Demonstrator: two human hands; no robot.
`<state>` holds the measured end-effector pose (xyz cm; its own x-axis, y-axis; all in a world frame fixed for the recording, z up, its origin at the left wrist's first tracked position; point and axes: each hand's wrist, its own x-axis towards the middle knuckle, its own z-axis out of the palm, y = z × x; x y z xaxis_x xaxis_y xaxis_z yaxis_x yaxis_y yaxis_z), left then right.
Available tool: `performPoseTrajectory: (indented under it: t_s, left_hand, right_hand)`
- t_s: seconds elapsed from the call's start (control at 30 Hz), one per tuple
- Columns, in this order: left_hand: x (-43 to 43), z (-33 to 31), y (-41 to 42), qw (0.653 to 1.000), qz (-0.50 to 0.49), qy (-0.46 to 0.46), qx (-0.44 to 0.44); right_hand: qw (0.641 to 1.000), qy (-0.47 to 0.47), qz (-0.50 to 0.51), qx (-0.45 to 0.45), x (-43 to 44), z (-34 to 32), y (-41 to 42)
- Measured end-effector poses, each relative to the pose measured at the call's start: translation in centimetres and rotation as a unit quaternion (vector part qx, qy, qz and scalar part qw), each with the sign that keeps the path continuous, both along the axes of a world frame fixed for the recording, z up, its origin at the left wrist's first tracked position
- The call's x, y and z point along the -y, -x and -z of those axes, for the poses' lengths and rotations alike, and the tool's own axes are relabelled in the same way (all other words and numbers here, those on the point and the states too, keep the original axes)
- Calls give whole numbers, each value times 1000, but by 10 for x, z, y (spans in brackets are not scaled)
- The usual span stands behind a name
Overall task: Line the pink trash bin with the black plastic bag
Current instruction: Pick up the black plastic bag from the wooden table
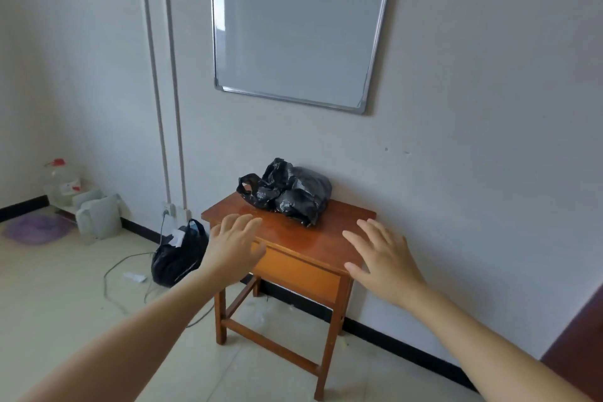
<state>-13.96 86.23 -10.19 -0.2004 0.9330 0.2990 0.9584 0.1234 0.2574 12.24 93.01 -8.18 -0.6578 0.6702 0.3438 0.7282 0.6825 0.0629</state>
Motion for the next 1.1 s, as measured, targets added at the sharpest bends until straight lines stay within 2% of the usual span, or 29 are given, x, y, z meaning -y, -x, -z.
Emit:
performPoseTrajectory:
  t_s: [0.1, 0.27, 0.5, 0.63, 0.8, 1.0, 1.1]
  left_hand:
    - [-52, 17, -2, 998, 22, 45, -33]
    - [-144, 16, -2, 999, -18, 27, -14]
    - [-234, 33, 7, 996, -77, 44, 4]
    - [-250, 68, 29, 989, -107, 98, 0]
    - [-279, 108, 73, 984, -136, 112, 8]
    - [-353, 149, 119, 983, -127, 131, 29]
    - [-393, 167, 138, 986, -83, 143, -13]
  right_hand:
    - [996, 43, 13, 74, -47, 31, -10]
    - [996, 45, 15, 73, -152, 38, -10]
    - [994, 63, -69, 59, -270, 64, 34]
    - [982, 107, -121, 99, -302, 101, 71]
    - [972, 134, -159, 107, -338, 128, 143]
    - [972, 146, -130, 134, -381, 158, 222]
    - [971, 156, -95, 152, -403, 172, 244]
